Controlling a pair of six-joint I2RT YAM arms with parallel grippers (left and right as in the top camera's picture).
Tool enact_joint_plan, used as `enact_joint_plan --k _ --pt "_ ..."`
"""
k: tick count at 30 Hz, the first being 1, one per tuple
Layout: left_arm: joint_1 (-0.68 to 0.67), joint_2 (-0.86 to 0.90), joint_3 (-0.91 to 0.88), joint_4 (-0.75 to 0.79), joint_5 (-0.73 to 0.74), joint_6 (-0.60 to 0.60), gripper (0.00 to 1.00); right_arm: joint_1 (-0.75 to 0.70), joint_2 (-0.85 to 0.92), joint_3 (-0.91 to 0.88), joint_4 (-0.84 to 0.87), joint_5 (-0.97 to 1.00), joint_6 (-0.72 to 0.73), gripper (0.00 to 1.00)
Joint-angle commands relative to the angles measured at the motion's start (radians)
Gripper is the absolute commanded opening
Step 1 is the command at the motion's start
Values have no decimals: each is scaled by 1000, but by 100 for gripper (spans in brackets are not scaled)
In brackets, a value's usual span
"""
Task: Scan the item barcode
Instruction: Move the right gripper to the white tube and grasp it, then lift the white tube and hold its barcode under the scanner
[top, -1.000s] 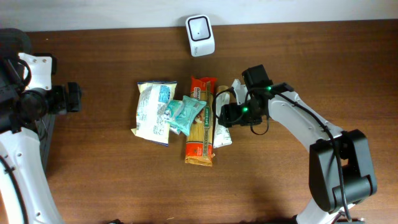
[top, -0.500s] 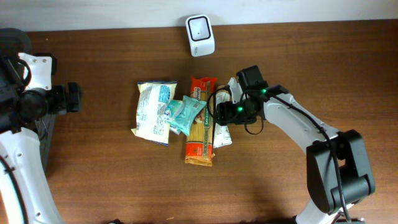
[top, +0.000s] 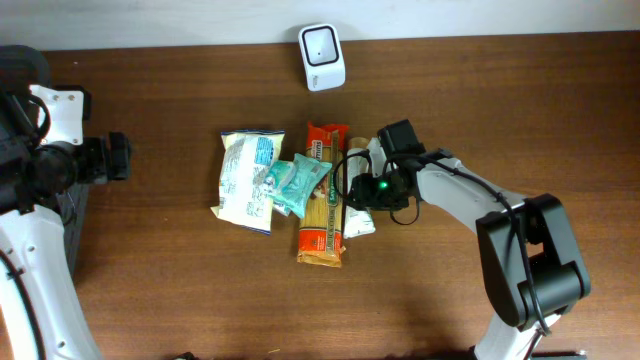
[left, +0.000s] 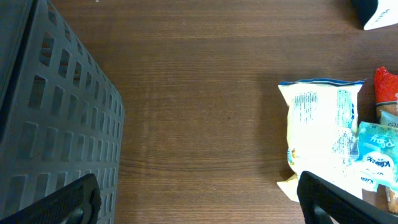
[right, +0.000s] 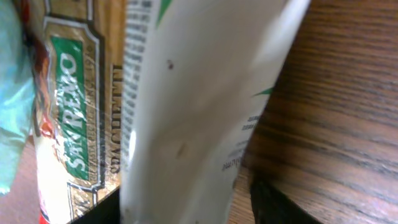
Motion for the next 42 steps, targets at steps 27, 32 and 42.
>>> enact_joint_plan --k 27,32,42 --pt "3 0 11 2 18 16 99 22 -648 35 -63 -587 -140 4" --pt "3 0 11 2 18 16 99 39 -646 35 -62 -586 -129 4" --pt "3 0 11 2 18 16 99 58 -536 230 -275 -413 -166 4"
